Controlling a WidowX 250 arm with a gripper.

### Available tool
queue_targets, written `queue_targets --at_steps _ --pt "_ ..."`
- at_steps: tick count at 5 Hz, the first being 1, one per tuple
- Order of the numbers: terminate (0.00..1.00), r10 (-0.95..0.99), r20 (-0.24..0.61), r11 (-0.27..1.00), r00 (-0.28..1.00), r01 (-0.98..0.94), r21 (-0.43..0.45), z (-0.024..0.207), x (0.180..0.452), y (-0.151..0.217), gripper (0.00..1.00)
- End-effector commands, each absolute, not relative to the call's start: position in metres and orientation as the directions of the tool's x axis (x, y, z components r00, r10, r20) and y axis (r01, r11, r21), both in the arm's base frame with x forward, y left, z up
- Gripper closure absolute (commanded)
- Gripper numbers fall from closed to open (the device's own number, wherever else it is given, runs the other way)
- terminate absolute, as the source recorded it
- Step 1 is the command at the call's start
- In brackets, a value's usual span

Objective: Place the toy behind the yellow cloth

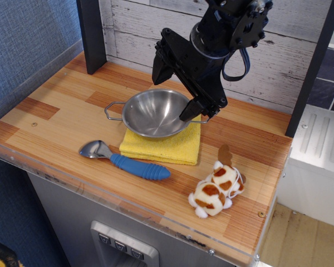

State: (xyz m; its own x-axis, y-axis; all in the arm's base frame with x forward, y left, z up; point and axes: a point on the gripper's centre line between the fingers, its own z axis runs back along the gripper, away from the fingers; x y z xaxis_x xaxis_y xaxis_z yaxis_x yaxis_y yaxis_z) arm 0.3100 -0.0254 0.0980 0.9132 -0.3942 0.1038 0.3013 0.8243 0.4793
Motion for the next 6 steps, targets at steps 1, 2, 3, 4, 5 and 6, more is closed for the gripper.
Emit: queue_targets --at_steps 1,2,3,4,5,6 --pt "0.00 -0.394 0.104 0.824 0.913 0.301 0.479 0.098 0.310 -0.025 0.00" --pt "0.00 -0.387 0.102 0.841 0.917 0.305 0.447 0.093 0.300 -0.037 0.00" --pt "0.00 -0.366 0.133 0.868 0.921 0.286 0.405 0.086 0.292 -0.055 0.00" --pt "0.00 -0.340 0.150 0.888 0.929 0.264 0.377 0.081 0.277 -0.072 0.00" --pt "0.00 -0.308 0.211 0.932 0.928 0.249 0.264 0.071 0.268 -0.085 0.00" --pt "0.00 -0.292 0.196 0.944 0.936 0.249 0.219 0.059 0.262 -0.095 0.00"
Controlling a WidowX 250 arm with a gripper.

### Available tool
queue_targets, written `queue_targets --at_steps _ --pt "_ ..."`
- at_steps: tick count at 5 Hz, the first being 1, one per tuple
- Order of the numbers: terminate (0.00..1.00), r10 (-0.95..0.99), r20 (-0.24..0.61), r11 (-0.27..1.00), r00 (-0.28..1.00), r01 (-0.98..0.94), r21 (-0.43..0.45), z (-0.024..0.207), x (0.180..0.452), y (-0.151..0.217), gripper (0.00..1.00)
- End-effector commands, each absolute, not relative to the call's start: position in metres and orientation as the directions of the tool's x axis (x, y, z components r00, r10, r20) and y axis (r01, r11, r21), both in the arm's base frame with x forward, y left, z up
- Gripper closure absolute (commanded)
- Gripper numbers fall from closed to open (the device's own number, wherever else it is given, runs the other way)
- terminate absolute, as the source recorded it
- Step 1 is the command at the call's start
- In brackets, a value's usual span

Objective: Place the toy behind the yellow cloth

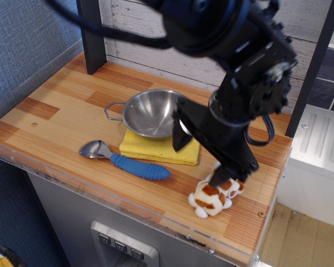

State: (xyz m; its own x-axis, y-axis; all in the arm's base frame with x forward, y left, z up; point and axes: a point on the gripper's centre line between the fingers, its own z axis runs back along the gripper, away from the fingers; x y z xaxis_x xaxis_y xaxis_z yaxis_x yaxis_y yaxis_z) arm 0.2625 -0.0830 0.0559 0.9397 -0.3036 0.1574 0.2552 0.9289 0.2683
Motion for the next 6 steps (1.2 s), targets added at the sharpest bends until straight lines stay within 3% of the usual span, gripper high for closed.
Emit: queue_targets --at_steps 1,4,5,6 --pt "0.00 -0.280 0.259 0.959 0.924 0.259 0.112 0.045 0.259 -0.098 0.00" --pt "0.00 -0.334 0.220 0.942 0.917 0.316 0.111 0.016 0.264 -0.106 0.00" --pt "0.00 -0.338 0.207 0.939 0.918 0.313 0.143 0.016 0.262 -0.107 1.00" --pt "0.00 -0.353 0.211 0.934 0.912 0.329 0.142 0.016 0.262 -0.110 1.00"
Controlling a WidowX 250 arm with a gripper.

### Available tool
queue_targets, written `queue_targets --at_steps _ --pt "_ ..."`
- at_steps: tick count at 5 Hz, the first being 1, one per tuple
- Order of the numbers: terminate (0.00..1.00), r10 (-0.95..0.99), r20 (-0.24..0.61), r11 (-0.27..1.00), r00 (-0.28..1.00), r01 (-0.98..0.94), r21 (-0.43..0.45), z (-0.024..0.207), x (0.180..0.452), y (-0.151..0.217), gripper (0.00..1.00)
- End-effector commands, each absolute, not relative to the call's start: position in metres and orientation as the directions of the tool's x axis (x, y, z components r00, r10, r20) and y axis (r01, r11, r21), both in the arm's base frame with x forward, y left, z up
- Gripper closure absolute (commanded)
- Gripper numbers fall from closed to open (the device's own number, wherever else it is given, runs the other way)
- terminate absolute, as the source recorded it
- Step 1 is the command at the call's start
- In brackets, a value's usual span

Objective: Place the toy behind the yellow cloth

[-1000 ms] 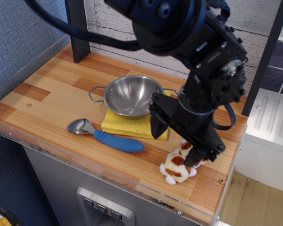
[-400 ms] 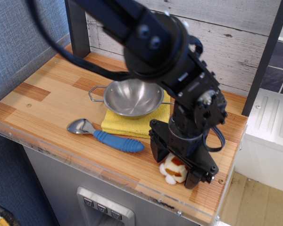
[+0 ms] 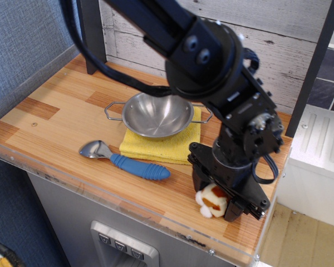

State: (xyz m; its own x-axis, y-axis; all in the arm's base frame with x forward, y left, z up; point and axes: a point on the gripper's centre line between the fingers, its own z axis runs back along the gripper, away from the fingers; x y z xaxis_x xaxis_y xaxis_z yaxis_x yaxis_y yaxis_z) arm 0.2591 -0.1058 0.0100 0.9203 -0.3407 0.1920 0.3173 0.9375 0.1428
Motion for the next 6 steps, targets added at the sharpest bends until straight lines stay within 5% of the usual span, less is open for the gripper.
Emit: queue_targets --at_steps 1,3,5,6 --pt "0.00 -0.374 0.210 0.925 0.903 0.348 0.149 0.022 0.262 -0.113 1.00" --pt "0.00 -0.377 0.251 0.919 0.892 0.326 0.223 0.070 0.277 -0.100 1.00" --pt "0.00 -0.267 0.277 0.923 0.923 0.162 0.350 0.127 0.289 -0.043 1.00" --pt "0.00 -0.186 0.288 0.939 0.939 0.084 0.332 0.124 0.295 -0.005 1.00"
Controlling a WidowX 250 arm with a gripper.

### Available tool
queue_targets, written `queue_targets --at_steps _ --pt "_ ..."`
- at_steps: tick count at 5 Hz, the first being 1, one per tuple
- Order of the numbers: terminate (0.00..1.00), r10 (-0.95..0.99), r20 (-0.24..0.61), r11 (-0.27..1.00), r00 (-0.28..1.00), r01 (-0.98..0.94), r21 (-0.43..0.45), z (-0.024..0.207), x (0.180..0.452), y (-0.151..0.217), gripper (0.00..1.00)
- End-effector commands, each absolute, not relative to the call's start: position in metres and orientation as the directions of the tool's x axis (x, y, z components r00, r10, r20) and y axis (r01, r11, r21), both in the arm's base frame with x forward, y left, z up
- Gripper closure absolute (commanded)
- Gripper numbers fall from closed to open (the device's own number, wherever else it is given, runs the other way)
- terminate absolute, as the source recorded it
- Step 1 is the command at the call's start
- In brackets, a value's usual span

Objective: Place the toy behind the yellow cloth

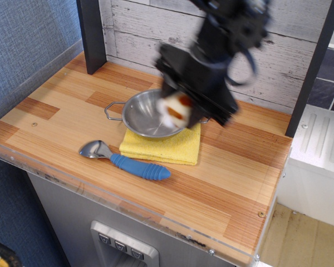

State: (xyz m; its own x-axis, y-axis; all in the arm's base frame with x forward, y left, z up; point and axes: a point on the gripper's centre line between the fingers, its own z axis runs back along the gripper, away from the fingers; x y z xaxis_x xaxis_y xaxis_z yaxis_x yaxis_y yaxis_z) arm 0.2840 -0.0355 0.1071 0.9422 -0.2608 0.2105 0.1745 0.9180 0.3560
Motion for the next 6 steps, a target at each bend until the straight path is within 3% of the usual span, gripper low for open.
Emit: queue_targets --at_steps 1,4,6 --pt "0.00 -0.123 0.290 0.943 0.949 0.021 0.332 0.121 0.304 0.026 1.00" --pt "0.00 0.107 0.310 0.893 0.945 -0.228 0.387 0.096 0.347 0.119 1.00" --pt "0.00 0.160 0.281 0.877 0.946 -0.266 0.400 0.070 0.373 0.134 1.00"
